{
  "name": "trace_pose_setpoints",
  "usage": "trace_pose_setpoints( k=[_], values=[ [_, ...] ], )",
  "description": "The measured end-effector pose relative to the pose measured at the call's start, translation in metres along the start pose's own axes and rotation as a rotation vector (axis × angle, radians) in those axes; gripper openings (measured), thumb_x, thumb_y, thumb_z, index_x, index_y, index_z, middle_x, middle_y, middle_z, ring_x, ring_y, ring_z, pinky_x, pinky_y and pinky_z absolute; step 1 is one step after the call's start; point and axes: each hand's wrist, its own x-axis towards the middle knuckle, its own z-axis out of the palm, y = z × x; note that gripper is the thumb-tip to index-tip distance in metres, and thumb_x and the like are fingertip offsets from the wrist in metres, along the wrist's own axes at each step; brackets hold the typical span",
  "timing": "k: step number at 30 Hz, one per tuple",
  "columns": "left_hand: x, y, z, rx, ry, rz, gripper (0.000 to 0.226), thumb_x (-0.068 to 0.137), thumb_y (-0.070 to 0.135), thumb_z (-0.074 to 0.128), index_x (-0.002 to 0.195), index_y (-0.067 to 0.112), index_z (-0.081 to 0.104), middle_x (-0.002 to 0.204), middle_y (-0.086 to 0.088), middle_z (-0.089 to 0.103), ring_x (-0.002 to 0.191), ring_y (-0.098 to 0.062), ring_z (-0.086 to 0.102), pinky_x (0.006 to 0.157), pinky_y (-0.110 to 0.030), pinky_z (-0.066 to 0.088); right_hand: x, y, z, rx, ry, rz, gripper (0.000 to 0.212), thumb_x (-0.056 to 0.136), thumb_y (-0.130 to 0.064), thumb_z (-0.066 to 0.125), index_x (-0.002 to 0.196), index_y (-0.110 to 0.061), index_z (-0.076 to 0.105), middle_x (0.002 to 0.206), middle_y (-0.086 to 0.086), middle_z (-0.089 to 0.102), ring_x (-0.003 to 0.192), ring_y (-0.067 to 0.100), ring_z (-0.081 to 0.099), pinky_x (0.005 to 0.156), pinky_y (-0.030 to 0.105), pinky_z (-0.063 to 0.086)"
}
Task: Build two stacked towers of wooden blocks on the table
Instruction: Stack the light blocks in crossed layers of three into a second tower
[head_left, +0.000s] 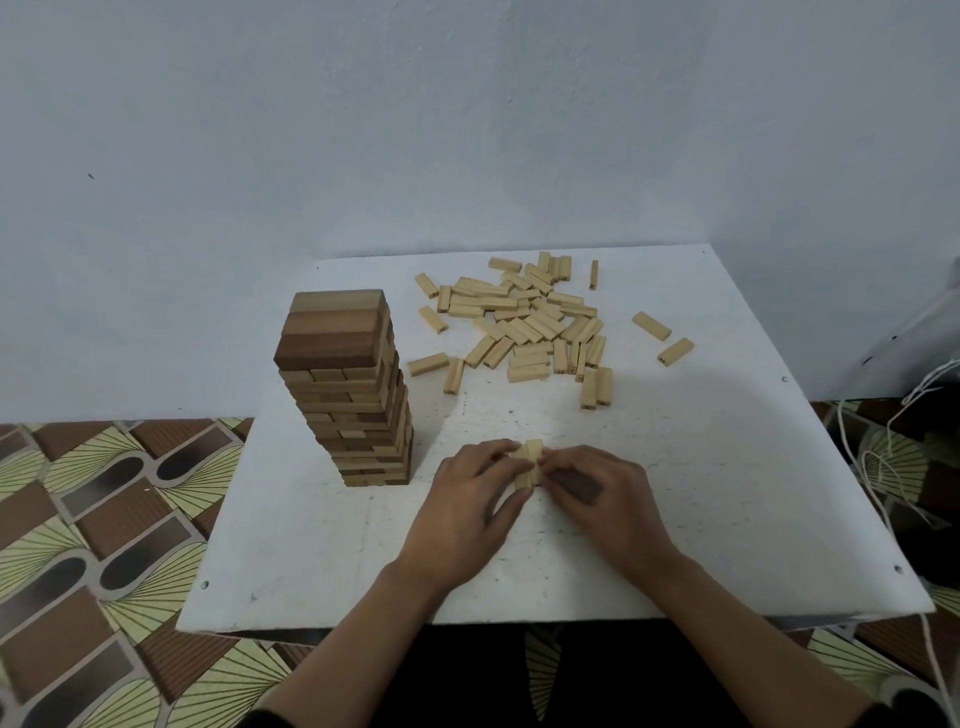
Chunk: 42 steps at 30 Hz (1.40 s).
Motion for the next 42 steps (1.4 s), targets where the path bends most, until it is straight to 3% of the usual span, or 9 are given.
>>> trace_pose_setpoints(
  k=[6, 9, 15, 19, 23, 28, 34, 38, 42],
  values=[
    [-0.001, -0.001, 0.0, -0.015, 0.012, 0.006, 0.031, 0.102, 0.042, 0.055, 0.131, 0.039, 0.064, 0.141, 0.014, 0.049, 0.12, -0.004, 0.05, 0.1, -0.036, 0.046, -0.002, 0.001, 0.004, -0.023, 0.018, -0.013, 0.018, 0.087, -0.007, 0.077, 0.102, -0.015, 0.074, 0.102, -0.007, 0.072, 0.095, 0.0, 0.067, 0.085, 0.016, 0.054],
    [-0.001, -0.002, 0.002, 0.005, 0.016, 0.018, 0.03, 0.102, 0.04, 0.057, 0.13, 0.038, 0.064, 0.141, 0.013, 0.05, 0.12, -0.004, 0.05, 0.098, -0.038, 0.047, 0.0, 0.005, 0.006, -0.088, 0.046, -0.009, 0.017, 0.093, -0.015, 0.07, 0.11, -0.012, 0.072, 0.114, -0.004, 0.067, 0.108, 0.005, 0.062, 0.094, 0.02, 0.051],
    [0.0, 0.0, 0.001, 0.039, 0.026, 0.027, 0.027, 0.101, 0.038, 0.059, 0.127, 0.036, 0.065, 0.14, 0.015, 0.049, 0.12, -0.001, 0.047, 0.097, -0.035, 0.047, 0.026, 0.022, -0.001, -0.49, -0.025, 0.092, 0.055, 0.103, -0.043, 0.038, 0.148, -0.012, 0.045, 0.153, 0.002, 0.045, 0.141, 0.019, 0.035, 0.111, 0.036, 0.034],
    [0.001, 0.0, 0.0, 0.036, 0.016, 0.022, 0.027, 0.101, 0.037, 0.059, 0.128, 0.037, 0.064, 0.14, 0.016, 0.048, 0.12, 0.001, 0.045, 0.096, -0.034, 0.047, 0.039, 0.031, -0.006, -0.637, -0.085, 0.14, 0.059, 0.103, -0.044, 0.029, 0.149, -0.011, 0.045, 0.153, 0.001, 0.047, 0.14, 0.02, 0.033, 0.105, 0.042, 0.039],
    [0.003, 0.0, -0.001, 0.033, 0.01, 0.003, 0.027, 0.1, 0.039, 0.059, 0.127, 0.038, 0.064, 0.14, 0.017, 0.048, 0.121, 0.002, 0.044, 0.098, -0.034, 0.046, 0.035, 0.029, -0.005, -0.637, -0.001, 0.097, 0.048, 0.101, -0.038, 0.036, 0.13, -0.012, 0.065, 0.135, 0.001, 0.063, 0.132, 0.019, 0.047, 0.101, 0.043, 0.036],
    [0.002, 0.001, 0.0, 0.009, 0.018, 0.001, 0.025, 0.099, 0.037, 0.061, 0.124, 0.036, 0.066, 0.139, 0.016, 0.049, 0.119, 0.002, 0.046, 0.098, -0.033, 0.045, 0.024, 0.03, -0.01, -0.55, 0.069, -0.025, 0.032, 0.098, -0.028, 0.047, 0.11, -0.015, 0.074, 0.118, -0.004, 0.072, 0.12, 0.014, 0.056, 0.099, 0.041, 0.032],
    [0.003, -0.001, 0.001, 0.009, 0.031, 0.002, 0.025, 0.099, 0.037, 0.063, 0.124, 0.035, 0.067, 0.138, 0.016, 0.05, 0.118, 0.0, 0.048, 0.097, -0.036, 0.046, 0.003, 0.019, -0.004, -0.378, 0.0, -0.087, 0.028, 0.097, -0.025, 0.053, 0.111, -0.013, 0.074, 0.117, -0.003, 0.072, 0.113, 0.013, 0.061, 0.099, 0.031, 0.045],
    [0.002, -0.003, 0.001, 0.004, 0.024, -0.01, 0.027, 0.099, 0.037, 0.063, 0.125, 0.034, 0.067, 0.136, 0.015, 0.052, 0.119, -0.003, 0.049, 0.097, -0.037, 0.046, 0.0, 0.015, -0.004, -0.288, -0.036, -0.105, 0.024, 0.089, -0.006, 0.071, 0.112, -0.012, 0.075, 0.117, -0.004, 0.073, 0.111, 0.011, 0.062, 0.096, 0.03, 0.05],
    [0.002, -0.003, 0.001, -0.011, 0.015, -0.016, 0.028, 0.098, 0.038, 0.063, 0.126, 0.035, 0.067, 0.134, 0.016, 0.054, 0.122, -0.004, 0.05, 0.099, -0.036, 0.046, 0.0, 0.014, -0.007, -0.197, -0.059, -0.108, 0.019, 0.089, -0.012, 0.076, 0.108, -0.014, 0.077, 0.113, -0.006, 0.074, 0.102, 0.007, 0.064, 0.091, 0.023, 0.051]
  ],
)
